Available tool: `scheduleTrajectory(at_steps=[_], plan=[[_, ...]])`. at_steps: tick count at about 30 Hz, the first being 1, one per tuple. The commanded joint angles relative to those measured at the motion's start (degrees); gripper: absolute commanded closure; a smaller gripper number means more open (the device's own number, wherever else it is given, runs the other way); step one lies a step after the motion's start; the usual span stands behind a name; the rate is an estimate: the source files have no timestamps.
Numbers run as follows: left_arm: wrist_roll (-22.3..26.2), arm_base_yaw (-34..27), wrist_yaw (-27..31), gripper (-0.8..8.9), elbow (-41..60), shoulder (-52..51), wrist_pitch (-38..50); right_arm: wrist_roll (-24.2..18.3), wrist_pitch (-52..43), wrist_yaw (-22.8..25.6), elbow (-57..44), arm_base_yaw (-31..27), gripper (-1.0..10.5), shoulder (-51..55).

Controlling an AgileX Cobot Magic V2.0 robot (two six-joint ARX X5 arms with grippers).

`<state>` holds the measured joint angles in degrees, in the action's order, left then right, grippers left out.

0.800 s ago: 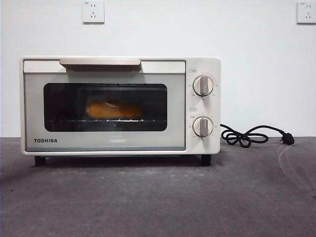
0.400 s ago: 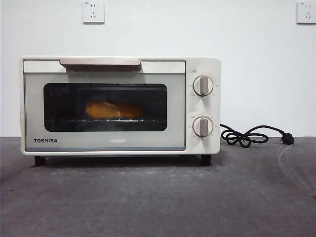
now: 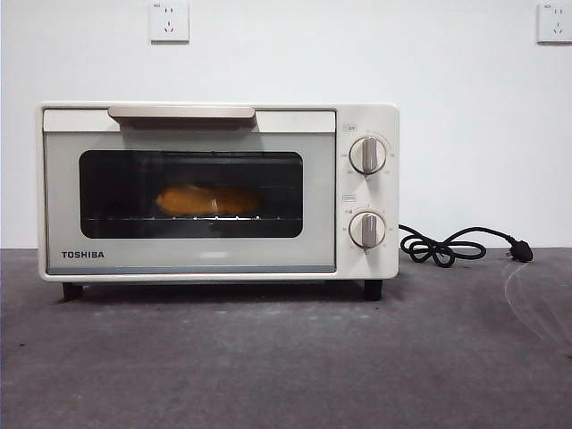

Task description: Take the corn from the table,put the corn in the oven

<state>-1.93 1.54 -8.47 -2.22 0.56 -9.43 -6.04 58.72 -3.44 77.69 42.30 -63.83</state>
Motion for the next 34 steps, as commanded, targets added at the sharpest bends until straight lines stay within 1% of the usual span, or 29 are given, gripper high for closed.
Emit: scheduleTrajectory(at_steps=[1, 8, 13, 15, 19, 23, 26, 28, 34], plan=[[0.72, -0.17, 0.09, 8.17, 1.53, -0.20, -0.44, -0.17, -0.20, 0.02, -0.04, 0.00, 9.6, -0.17], [3.61, -0.15, 1.27, 8.17, 1.53, -0.20, -0.48, -0.17, -0.24, 0.04, -0.04, 0.00, 9.6, -0.17], [4.24, 0.02, 1.25, 8.17, 1.53, -0.20, -0.55, -0.17, -0.24, 0.04, -0.04, 0.00, 9.6, -0.17], [5.49, 0.22, 1.25, 8.17, 1.53, -0.20, -0.52, -0.17, -0.24, 0.04, -0.04, 0.00, 9.6, -0.17], [9.73, 0.44, 1.22, 8.17, 1.53, -0.20, -0.50, -0.17, -0.24, 0.04, -0.04, 0.00, 9.6, -0.17], [9.55, 0.42, 0.98, 8.17, 1.55, -0.20, -0.39, -0.17, -0.24, 0.04, -0.04, 0.00, 9.6, -0.17], [6.82, 0.42, 0.98, 8.17, 1.57, -0.20, 0.13, -0.17, -0.24, 0.04, -0.04, 0.00, 9.6, -0.17], [5.97, 0.44, 0.87, 8.17, 1.57, -0.20, -0.24, -0.17, -0.24, 0.04, -0.04, 0.00, 9.6, -0.17], [6.45, 0.42, 1.20, 8.17, 1.57, -0.20, -0.07, -0.17, -0.24, 0.04, -0.04, 0.00, 9.6, -0.17]])
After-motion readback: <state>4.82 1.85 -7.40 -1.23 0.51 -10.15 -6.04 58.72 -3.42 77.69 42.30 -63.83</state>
